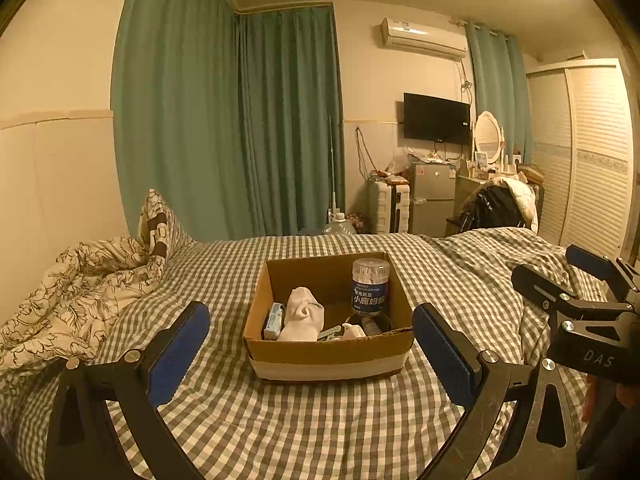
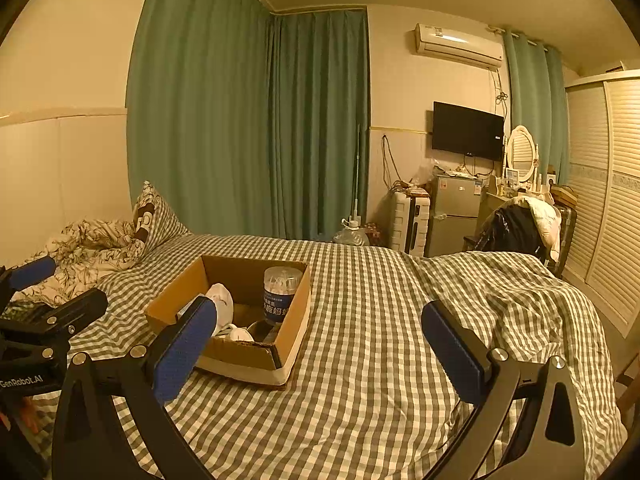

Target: Organize objects

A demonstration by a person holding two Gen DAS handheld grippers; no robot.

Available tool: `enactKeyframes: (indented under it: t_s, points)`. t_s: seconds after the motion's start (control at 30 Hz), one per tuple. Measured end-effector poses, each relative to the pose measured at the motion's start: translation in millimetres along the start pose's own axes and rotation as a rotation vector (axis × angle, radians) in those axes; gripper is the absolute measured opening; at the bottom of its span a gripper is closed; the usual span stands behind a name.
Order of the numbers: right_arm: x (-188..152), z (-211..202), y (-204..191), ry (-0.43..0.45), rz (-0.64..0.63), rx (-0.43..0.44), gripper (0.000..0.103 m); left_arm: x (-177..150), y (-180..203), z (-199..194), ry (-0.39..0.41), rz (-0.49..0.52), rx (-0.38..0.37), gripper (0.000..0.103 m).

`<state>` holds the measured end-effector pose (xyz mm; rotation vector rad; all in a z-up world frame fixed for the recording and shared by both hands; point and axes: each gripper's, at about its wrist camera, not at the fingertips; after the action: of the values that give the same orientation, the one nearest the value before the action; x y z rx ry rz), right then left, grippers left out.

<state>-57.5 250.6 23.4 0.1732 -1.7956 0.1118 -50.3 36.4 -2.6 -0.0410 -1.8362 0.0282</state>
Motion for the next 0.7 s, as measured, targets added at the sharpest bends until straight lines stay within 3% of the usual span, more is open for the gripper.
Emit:
enactKeyframes:
  t_s: [0.7]
  points:
    - [-3.9,3.2,-4.9,-0.013,0.003,0.005,0.103,-2.4,1.2,2.6,-0.018,0.015,0.022,0.103]
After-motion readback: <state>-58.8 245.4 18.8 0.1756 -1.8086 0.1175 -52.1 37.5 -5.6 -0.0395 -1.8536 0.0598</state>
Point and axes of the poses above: each gripper's, at about its wrist camera, not at the fingertips, and z roughly the way its jaws point, y to its right, x to its top, and after that the axes turned 5 degrees about y, right-handed
